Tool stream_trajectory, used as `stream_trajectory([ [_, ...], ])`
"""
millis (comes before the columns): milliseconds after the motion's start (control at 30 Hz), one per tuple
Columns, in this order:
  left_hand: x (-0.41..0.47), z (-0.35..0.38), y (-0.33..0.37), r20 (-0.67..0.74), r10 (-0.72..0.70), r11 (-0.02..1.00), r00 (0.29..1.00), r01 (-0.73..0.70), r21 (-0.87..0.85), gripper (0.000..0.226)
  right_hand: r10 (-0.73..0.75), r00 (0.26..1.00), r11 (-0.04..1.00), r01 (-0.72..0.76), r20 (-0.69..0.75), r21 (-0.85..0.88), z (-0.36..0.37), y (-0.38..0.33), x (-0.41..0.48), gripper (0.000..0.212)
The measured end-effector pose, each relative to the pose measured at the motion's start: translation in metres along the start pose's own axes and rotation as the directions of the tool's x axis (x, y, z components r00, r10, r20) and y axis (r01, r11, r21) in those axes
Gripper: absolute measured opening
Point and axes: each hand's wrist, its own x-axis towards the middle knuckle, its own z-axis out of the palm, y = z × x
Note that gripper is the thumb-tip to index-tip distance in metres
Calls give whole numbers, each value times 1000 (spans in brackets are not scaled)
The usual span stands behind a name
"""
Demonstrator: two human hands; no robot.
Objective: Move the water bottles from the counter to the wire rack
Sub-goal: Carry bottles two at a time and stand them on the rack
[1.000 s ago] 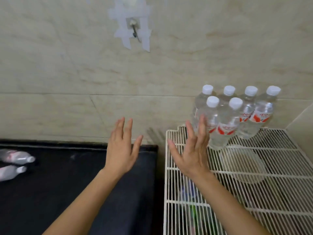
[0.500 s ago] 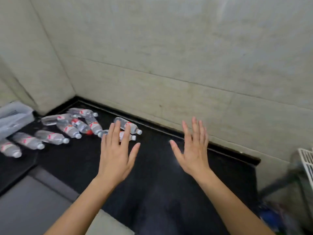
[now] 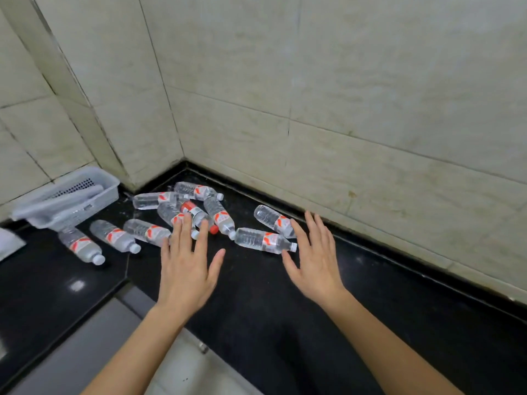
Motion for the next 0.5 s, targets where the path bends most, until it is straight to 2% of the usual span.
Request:
stream_trajectory([
  [133, 44, 41, -19, 108, 17, 1000, 994, -17, 1, 72, 58, 997, 998, -58, 55, -1, 52, 14, 36, 66],
  [233, 78, 77, -31, 219, 56, 998, 974, -63, 27, 72, 194, 967, 979, -201, 166, 25, 90, 32, 65, 69],
  [300, 104, 100, -39, 288, 95, 994, 953, -109, 33, 74, 330, 898, 932, -358, 291, 48, 114, 46, 80, 73],
  [400, 145, 132, -46, 371, 140, 986, 918, -161, 28, 77, 510, 756, 793, -598, 409, 117, 140, 62, 91, 77],
  [500, 172, 158, -46, 442, 160, 985, 882, -172, -13, 75, 602, 640, 672, -729, 478, 131, 153, 67, 87, 78],
])
